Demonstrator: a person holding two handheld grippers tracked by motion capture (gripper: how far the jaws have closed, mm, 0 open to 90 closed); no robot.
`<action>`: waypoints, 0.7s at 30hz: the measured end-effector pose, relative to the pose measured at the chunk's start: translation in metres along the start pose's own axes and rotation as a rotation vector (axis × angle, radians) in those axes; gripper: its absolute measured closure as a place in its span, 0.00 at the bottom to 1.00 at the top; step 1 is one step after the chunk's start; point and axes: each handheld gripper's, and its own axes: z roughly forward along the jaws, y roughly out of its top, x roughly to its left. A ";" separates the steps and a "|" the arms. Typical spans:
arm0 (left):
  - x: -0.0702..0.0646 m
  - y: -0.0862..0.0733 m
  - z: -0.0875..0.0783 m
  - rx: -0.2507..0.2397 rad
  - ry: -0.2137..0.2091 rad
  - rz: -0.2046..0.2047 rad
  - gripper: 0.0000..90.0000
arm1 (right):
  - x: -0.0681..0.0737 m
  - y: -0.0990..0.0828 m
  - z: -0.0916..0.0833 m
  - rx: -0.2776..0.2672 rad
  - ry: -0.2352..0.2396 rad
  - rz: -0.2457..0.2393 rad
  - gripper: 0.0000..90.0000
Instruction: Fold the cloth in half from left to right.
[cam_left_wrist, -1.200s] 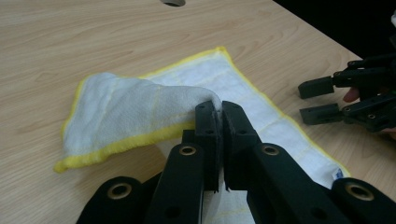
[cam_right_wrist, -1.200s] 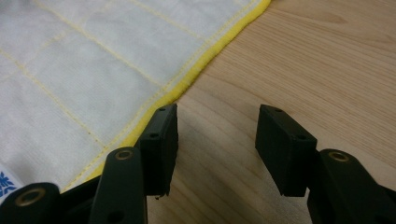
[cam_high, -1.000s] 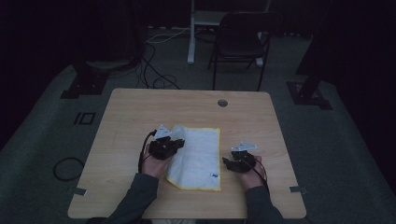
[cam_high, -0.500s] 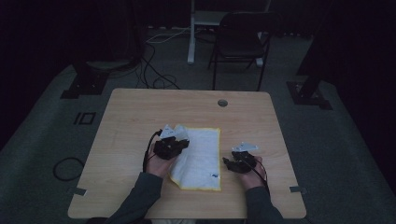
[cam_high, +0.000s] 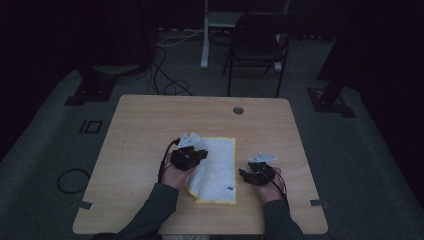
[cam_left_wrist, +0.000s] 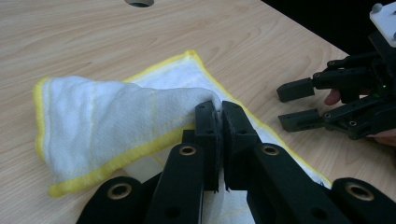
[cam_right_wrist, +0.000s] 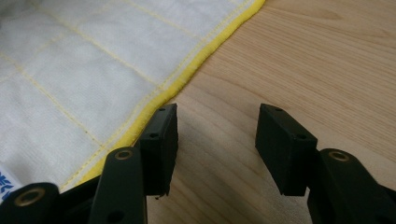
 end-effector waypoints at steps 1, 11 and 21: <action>-0.001 0.000 0.001 0.000 -0.001 -0.001 0.96 | 0.000 0.000 0.000 0.000 0.000 0.000 0.54; -0.009 0.002 0.017 0.027 -0.026 0.019 0.96 | 0.000 0.000 0.000 -0.001 -0.001 0.001 0.54; -0.016 0.002 0.035 0.063 -0.051 0.029 0.96 | 0.000 0.000 0.000 -0.002 0.000 0.001 0.54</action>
